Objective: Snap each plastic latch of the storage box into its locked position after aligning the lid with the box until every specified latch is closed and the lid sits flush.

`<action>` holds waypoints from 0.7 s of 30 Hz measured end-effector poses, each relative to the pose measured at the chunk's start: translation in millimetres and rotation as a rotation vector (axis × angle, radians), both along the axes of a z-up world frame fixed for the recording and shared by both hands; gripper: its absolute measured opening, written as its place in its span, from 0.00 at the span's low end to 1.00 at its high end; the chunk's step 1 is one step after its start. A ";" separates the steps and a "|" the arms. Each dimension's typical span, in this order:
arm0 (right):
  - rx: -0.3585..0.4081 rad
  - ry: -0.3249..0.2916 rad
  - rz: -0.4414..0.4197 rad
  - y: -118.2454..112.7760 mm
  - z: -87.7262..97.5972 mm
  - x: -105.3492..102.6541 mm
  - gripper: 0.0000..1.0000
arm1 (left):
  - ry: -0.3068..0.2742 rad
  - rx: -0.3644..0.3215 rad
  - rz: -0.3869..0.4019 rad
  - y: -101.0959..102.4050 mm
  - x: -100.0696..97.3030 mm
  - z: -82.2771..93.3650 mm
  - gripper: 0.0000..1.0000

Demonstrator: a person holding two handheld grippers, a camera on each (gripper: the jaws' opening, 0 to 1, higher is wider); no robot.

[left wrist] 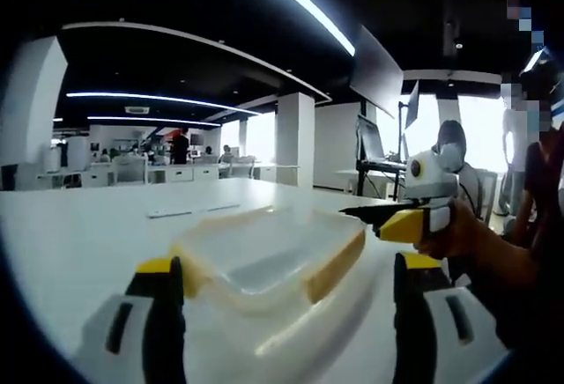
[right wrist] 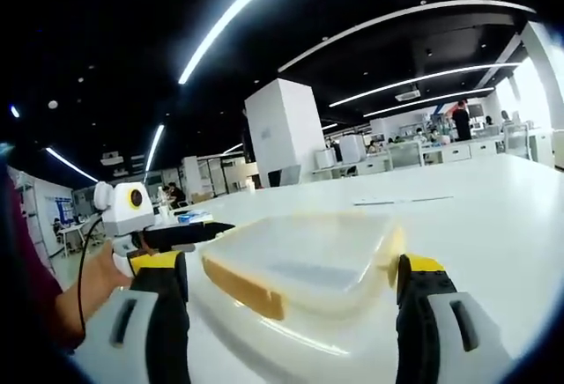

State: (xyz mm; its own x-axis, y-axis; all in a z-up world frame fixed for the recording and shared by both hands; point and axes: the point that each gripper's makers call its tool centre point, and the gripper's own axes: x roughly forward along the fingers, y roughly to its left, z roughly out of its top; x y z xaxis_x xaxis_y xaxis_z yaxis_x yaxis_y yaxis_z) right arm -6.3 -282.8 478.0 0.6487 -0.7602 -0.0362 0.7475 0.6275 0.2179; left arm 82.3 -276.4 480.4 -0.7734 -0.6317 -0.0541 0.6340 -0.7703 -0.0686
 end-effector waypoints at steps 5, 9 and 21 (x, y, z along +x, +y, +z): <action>0.000 0.000 -0.003 -1.2 0.4 0.0 1.00 | -0.039 -0.011 0.019 1.1 -3.0 -4.7 1.00; 0.005 -0.007 -0.004 -2.1 1.2 -0.2 1.00 | -0.059 -0.013 0.024 0.9 -3.9 -7.5 1.00; 0.009 -0.019 -0.011 -2.9 1.9 -1.2 1.00 | -0.041 -0.001 0.039 -0.3 -5.7 -6.1 1.00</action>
